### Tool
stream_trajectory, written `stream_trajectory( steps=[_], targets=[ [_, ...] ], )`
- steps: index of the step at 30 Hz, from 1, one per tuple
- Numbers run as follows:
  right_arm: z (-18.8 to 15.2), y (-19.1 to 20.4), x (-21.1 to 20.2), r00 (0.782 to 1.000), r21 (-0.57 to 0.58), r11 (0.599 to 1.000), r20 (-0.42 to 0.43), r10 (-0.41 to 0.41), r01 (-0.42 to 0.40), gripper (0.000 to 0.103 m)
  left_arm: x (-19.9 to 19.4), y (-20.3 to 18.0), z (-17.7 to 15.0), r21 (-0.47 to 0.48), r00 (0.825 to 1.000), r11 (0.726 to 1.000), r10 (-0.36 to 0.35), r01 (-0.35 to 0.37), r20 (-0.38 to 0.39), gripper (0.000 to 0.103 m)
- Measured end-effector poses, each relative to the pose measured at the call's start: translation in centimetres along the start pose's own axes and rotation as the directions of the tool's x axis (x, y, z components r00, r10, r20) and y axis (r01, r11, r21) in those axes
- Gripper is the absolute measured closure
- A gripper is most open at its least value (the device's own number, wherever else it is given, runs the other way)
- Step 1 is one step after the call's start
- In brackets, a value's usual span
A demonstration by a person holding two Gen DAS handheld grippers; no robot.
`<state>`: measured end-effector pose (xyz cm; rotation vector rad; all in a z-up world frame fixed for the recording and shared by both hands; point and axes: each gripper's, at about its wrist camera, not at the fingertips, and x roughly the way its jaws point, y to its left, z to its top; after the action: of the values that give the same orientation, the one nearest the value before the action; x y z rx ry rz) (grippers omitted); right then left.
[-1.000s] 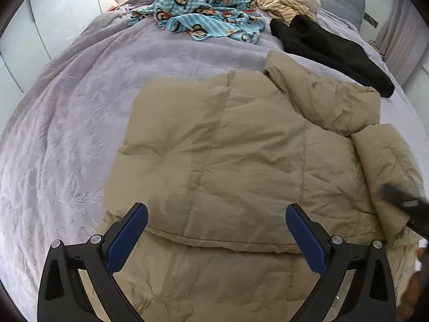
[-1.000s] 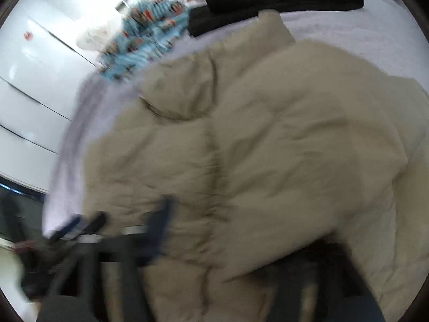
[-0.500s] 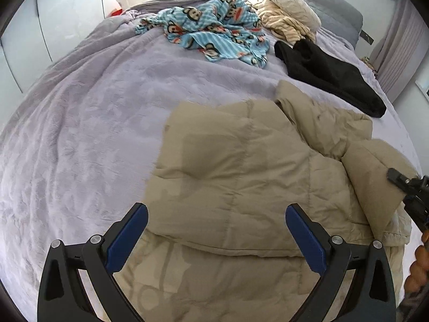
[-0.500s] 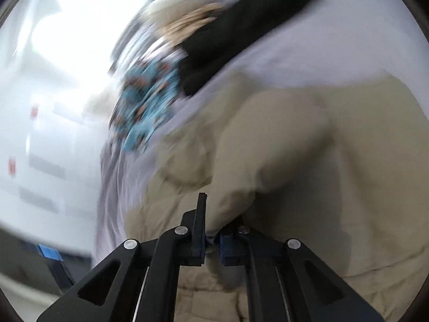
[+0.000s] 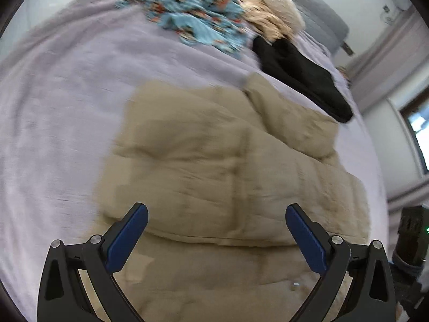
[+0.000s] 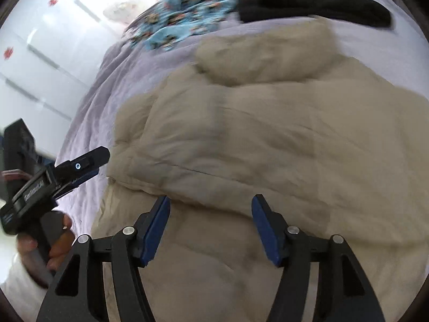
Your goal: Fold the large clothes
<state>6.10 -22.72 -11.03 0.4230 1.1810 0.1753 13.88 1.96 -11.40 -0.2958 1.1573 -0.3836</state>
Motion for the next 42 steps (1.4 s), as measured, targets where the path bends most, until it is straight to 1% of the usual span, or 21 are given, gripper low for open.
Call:
stream_trajectory(
  steps=[3, 6, 7, 8, 9, 10, 12, 15, 16, 17, 18, 20, 22, 24, 27, 30, 32, 35, 38, 40, 42],
  targets=[
    [-2.3, -6.1, -2.8, 1.000, 0.168, 0.986, 0.002, 0.006, -0.006, 0.036, 2.7, -1.2, -0.2, -0.020, 0.997, 0.999, -0.051, 0.050, -0.051, 0.000],
    [-4.2, -13.0, -4.6, 0.998, 0.386, 0.921, 0.033, 0.044, -0.054, 0.036, 5.2, -2.2, -0.2, -0.030, 0.992, 0.996, -0.090, 0.088, -0.093, 0.006],
    [-4.8, -15.2, -5.2, 0.997, 0.456, 0.887, 0.057, 0.060, -0.079, 0.036, 5.9, -2.9, -0.1, -0.015, 0.989, 0.995, -0.103, 0.101, -0.104, 0.030],
    [-5.3, -16.9, -5.7, 0.993, 0.507, 0.854, 0.087, 0.080, -0.113, 0.036, 6.5, -3.7, -0.1, 0.006, 0.985, 0.993, -0.118, 0.120, -0.127, 0.046],
    [-5.4, -18.1, -5.9, 0.989, 0.538, 0.831, 0.114, 0.093, -0.140, 0.036, 7.0, -4.2, -0.1, 0.024, 0.980, 0.991, -0.127, 0.132, -0.150, 0.076],
    [-5.4, -19.3, -6.3, 0.983, 0.567, 0.806, 0.151, 0.104, -0.172, 0.036, 7.2, -4.8, -0.1, 0.039, 0.978, 0.990, -0.128, 0.136, -0.163, 0.088],
    [-5.0, -20.6, -7.0, 0.974, 0.592, 0.779, 0.200, 0.106, -0.206, 0.036, 6.4, -5.4, -0.2, 0.069, 0.986, 0.991, -0.105, 0.115, -0.129, 0.088],
    [-3.6, -21.3, -7.8, 0.962, 0.584, 0.781, 0.262, 0.079, -0.223, 0.036, 5.5, -4.2, -0.2, 0.076, 0.995, 0.996, -0.044, 0.051, -0.086, 0.088],
    [-3.2, -21.6, -7.9, 0.960, 0.585, 0.782, 0.276, 0.054, -0.212, 0.045, 5.8, -3.6, -0.2, 0.065, 0.995, 0.997, -0.037, 0.043, -0.094, 0.088],
    [-3.2, -22.0, -8.1, 0.961, 0.591, 0.783, 0.276, 0.029, -0.194, 0.067, 6.2, -3.1, -0.2, 0.056, 0.994, 0.998, -0.028, 0.034, -0.102, 0.088],
    [-3.2, -22.7, -7.5, 0.970, 0.609, 0.782, 0.242, -0.024, -0.133, 0.077, 6.6, -2.7, -0.2, 0.056, 0.994, 0.998, -0.020, 0.026, -0.103, 0.088],
    [-3.7, -24.2, -6.2, 0.977, 0.637, 0.766, 0.208, -0.054, -0.093, 0.087, 7.2, -2.9, -0.3, 0.077, 0.995, 0.997, -0.001, 0.008, -0.096, 0.088],
    [-4.6, -25.3, -5.0, 0.975, 0.670, 0.731, 0.220, -0.029, -0.130, 0.088, 7.2, -3.1, -0.3, 0.092, 0.995, 0.996, 0.024, -0.015, -0.092, 0.087],
    [-4.6, -25.2, -5.3, 0.973, 0.658, 0.743, 0.226, -0.037, -0.125, 0.088, 6.4, -3.3, -0.1, 0.104, 0.995, 0.992, 0.077, -0.070, -0.058, 0.087],
    [-3.9, -24.7, -6.0, 0.980, 0.634, 0.766, 0.199, -0.026, -0.108, 0.083, 4.6, -2.7, 0.6, 0.112, 0.980, 0.974, 0.200, -0.199, 0.001, 0.087],
    [-3.9, -23.8, -8.1, 0.987, 0.596, 0.800, 0.156, -0.022, -0.076, 0.075, 2.8, -1.5, 1.4, 0.096, 0.979, 0.974, 0.204, -0.204, 0.011, 0.087],
    [-4.5, -21.7, -10.1, 0.987, 0.522, 0.852, 0.156, -0.051, -0.038, 0.073, 1.7, -2.0, 1.9, 0.116, 0.980, 0.974, 0.194, -0.197, 0.030, 0.087],
    [-4.8, -18.1, -12.0, 0.969, 0.371, 0.923, 0.172, -0.178, 0.104, 0.073, 1.1, -3.5, 2.3, 0.156, 0.989, 0.977, 0.142, -0.147, 0.040, 0.087],
    [-2.8, -17.8, -12.5, 0.947, 0.325, 0.931, 0.211, -0.244, 0.167, 0.073, 2.6, -6.4, 2.6, 0.219, 0.990, 0.965, 0.138, -0.144, 0.041, 0.087],
    [-0.9, -19.1, -11.4, 0.955, 0.350, 0.929, 0.219, -0.202, 0.116, 0.074, 4.5, -7.8, 2.6, 0.252, 0.981, 0.948, 0.186, -0.191, 0.046, 0.087],
    [0.7, -20.0, -9.4, 0.957, 0.355, 0.925, 0.197, -0.213, 0.132, 0.074, 7.6, -7.7, 2.3, 0.248, 0.970, 0.939, 0.241, -0.239, 0.023, 0.087]
  ],
)
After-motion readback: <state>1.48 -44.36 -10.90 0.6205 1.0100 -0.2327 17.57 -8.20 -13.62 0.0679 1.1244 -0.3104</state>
